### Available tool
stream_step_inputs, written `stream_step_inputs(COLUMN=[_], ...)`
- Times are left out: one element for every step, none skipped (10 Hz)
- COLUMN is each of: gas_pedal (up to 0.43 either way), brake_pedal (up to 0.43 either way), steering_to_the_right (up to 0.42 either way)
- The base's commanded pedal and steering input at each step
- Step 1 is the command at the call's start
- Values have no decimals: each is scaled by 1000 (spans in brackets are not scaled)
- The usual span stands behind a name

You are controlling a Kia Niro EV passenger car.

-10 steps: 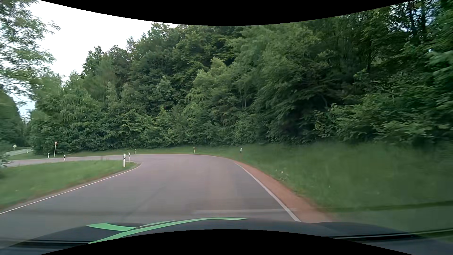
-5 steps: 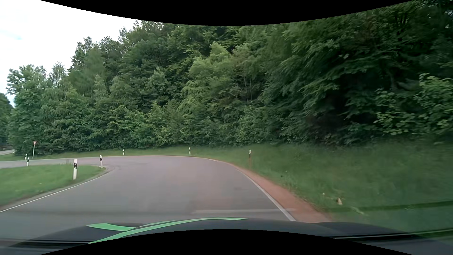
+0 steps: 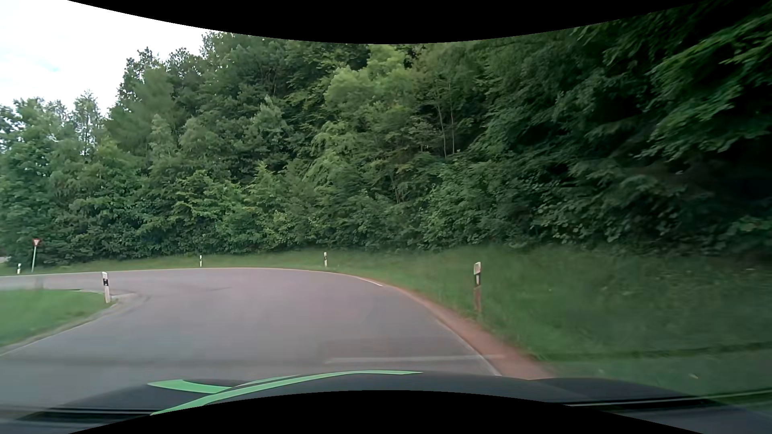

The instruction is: Follow the waypoints while adhering to traffic rules and regulations

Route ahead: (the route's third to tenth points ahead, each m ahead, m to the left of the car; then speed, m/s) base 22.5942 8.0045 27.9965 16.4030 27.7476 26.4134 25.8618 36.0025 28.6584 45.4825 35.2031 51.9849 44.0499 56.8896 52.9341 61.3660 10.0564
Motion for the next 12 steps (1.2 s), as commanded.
stream_step_inputs(gas_pedal=[0,0,0,0,0,0,0,0,0,0,0,0], brake_pedal=[98,98,98,98,98,91,91,91,91,91,91,91], steering_to_the_right=[-86,-95,-103,-106,-109,-109,-110,-113,-117,-124,-131,-140])
